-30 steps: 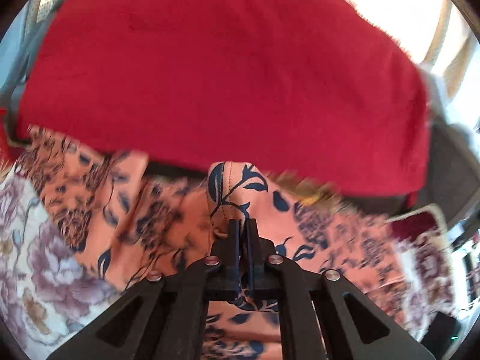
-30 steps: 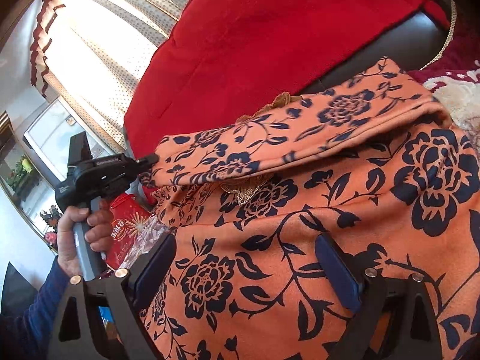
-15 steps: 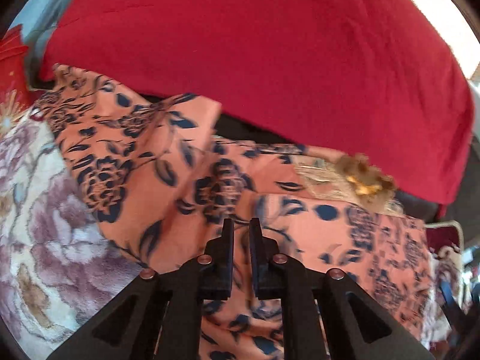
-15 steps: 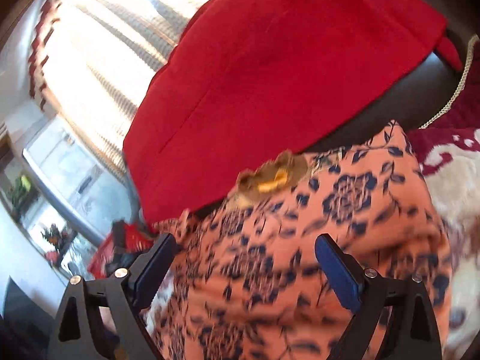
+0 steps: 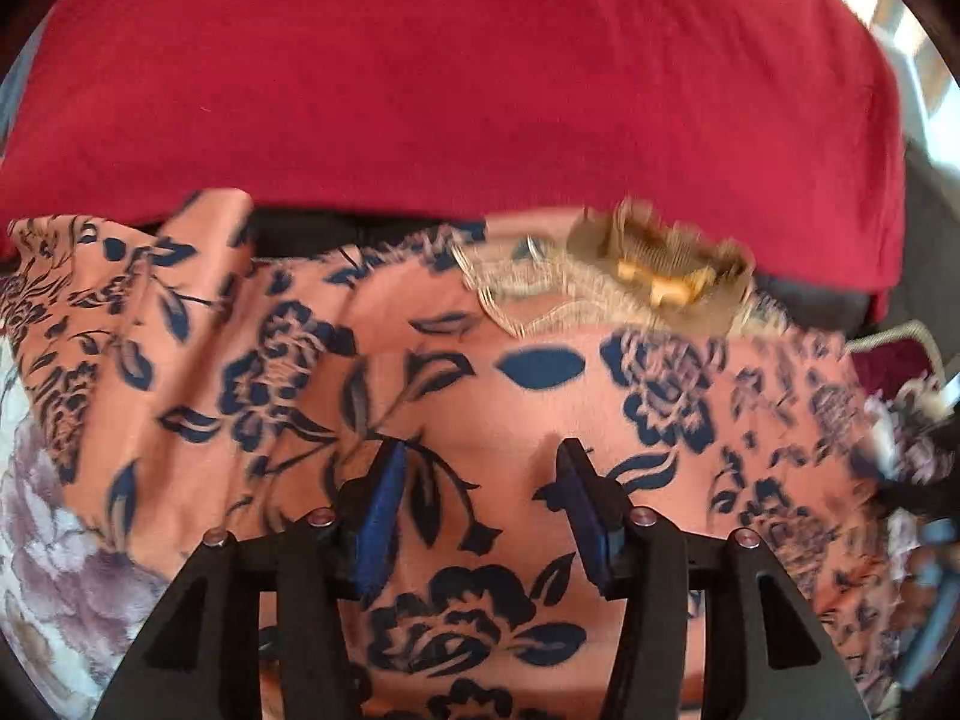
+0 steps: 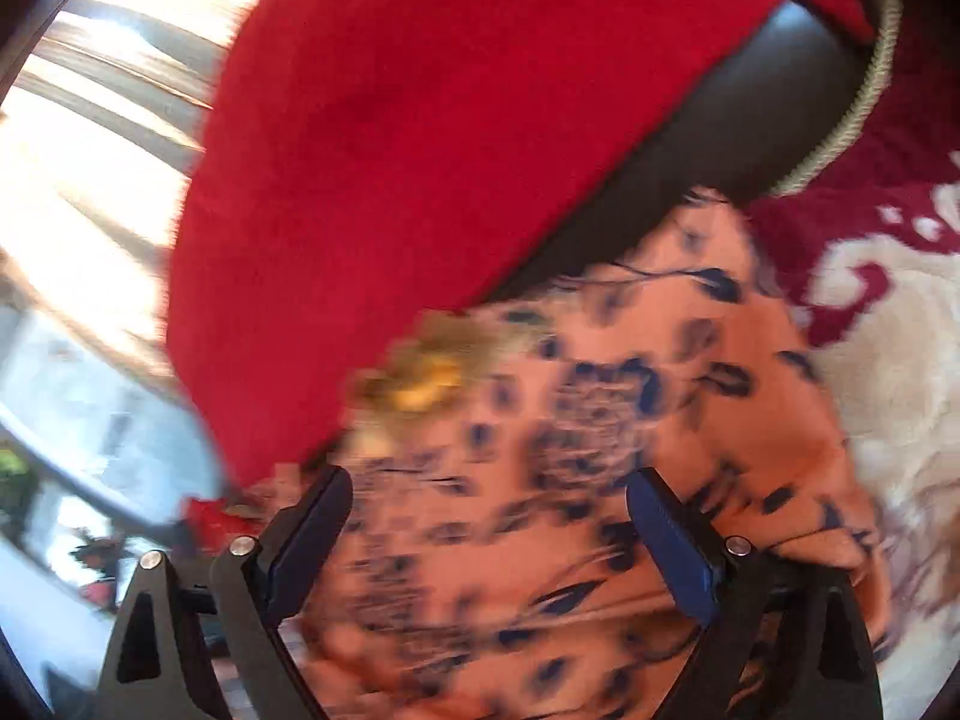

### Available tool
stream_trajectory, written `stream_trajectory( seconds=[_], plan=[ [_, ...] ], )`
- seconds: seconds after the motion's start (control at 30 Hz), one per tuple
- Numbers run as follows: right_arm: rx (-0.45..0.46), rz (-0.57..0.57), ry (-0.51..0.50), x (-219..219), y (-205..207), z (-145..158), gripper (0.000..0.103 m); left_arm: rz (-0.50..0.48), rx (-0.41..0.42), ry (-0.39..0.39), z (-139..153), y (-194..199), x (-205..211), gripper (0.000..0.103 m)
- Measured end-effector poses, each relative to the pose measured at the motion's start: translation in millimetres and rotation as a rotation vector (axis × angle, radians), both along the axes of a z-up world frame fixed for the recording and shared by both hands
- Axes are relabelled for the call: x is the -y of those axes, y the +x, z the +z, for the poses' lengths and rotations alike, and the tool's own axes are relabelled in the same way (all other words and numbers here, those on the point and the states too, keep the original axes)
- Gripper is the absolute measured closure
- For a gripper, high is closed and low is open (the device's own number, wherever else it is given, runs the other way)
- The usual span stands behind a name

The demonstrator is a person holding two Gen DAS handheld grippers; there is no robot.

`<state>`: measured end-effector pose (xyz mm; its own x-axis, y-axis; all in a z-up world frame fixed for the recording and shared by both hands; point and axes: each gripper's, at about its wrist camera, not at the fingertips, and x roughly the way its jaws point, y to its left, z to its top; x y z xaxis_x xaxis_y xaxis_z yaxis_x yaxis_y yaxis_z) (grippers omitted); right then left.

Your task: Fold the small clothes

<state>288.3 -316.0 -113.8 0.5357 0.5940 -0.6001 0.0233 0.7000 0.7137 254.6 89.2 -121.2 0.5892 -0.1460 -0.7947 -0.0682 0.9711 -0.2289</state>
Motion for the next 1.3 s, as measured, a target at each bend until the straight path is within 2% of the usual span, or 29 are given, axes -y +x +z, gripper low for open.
stream_trajectory(
  seconds=[0.1,0.17,0.23,0.33,0.4,0.43,0.47,0.53,0.6,0.77,0.87,0.97,1.0,1.03,1.07,1.13,1.23,1.3],
  plan=[
    [0.107,-0.01,-0.061,-8.4,-23.8,29.5,0.009,0.077,0.087,-0.098,24.0,-19.0,-40.8,0.049],
    [0.22,0.026,-0.091,-23.9,-57.7,53.9,0.009,0.172,0.148,-0.165,36.3,-35.9,-86.7,0.043],
    [0.29,0.085,-0.112,-43.8,-86.7,64.3,0.009,0.299,0.186,-0.242,41.6,-51.6,-143.9,0.036],
    [0.348,0.18,-0.165,-77.2,-118.7,62.6,0.009,0.477,0.18,-0.383,34.4,-62.0,-226.5,0.036],
    [0.365,0.243,-0.224,-99.4,-131.6,50.0,0.009,0.579,0.165,-0.491,22.1,-63.1,-276.7,0.036],
    [0.355,0.267,-0.251,-108.3,-135.4,42.7,0.009,0.601,0.16,-0.533,16.4,-64.5,-297.5,0.036],
    [0.333,0.286,-0.268,-117.1,-137.2,33.3,0.009,0.621,0.151,-0.558,11.7,-61.0,-314.8,0.036],
    [0.293,0.289,-0.279,-120.8,-137.2,16.6,0.009,0.66,0.154,-0.554,5.8,-52.1,-342.1,0.036],
    [0.304,0.288,-0.274,-117.7,-136.3,16.2,0.008,0.652,0.147,-0.575,-0.6,-39.8,-360.9,0.036],
    [0.311,0.286,-0.263,-113.1,-137.4,14.1,0.007,0.709,0.112,-0.605,-34.0,-6.0,-393.6,0.036],
    [0.314,0.286,-0.272,-115.5,-135.5,14.2,0.007,0.714,0.089,-0.596,-51.9,4.1,-400.5,0.036],
    [0.316,0.286,-0.271,-118.8,-136.1,12.9,0.007,0.699,0.092,-0.552,-50.5,11.4,-399.1,0.037],
    [0.317,0.286,-0.272,-119.0,-135.9,12.8,0.006,0.701,0.079,-0.524,-49.4,15.4,-399.0,0.055],
    [0.319,0.288,-0.272,-119.2,-135.9,12.8,0.006,0.704,0.041,-0.464,-47.7,22.4,-399.7,0.1],
    [0.319,0.289,-0.271,-119.4,-135.9,12.7,0.006,0.699,-0.005,-0.41,-47.8,29.3,-400.2,0.098],
    [0.32,0.291,-0.267,-118.4,-135.0,12.4,0.006,0.706,-0.012,-0.343,-38.1,34.9,-396.9,0.099],
    [0.322,0.288,-0.254,-116.7,-134.8,11.8,0.006,0.657,0.075,-0.166,12.0,34.9,-364.2,0.099],
    [0.323,0.284,-0.235,-114.4,-134.4,11.2,0.006,0.559,0.181,-0.046,61.2,30.7,-320.7,0.099]
  ],
)
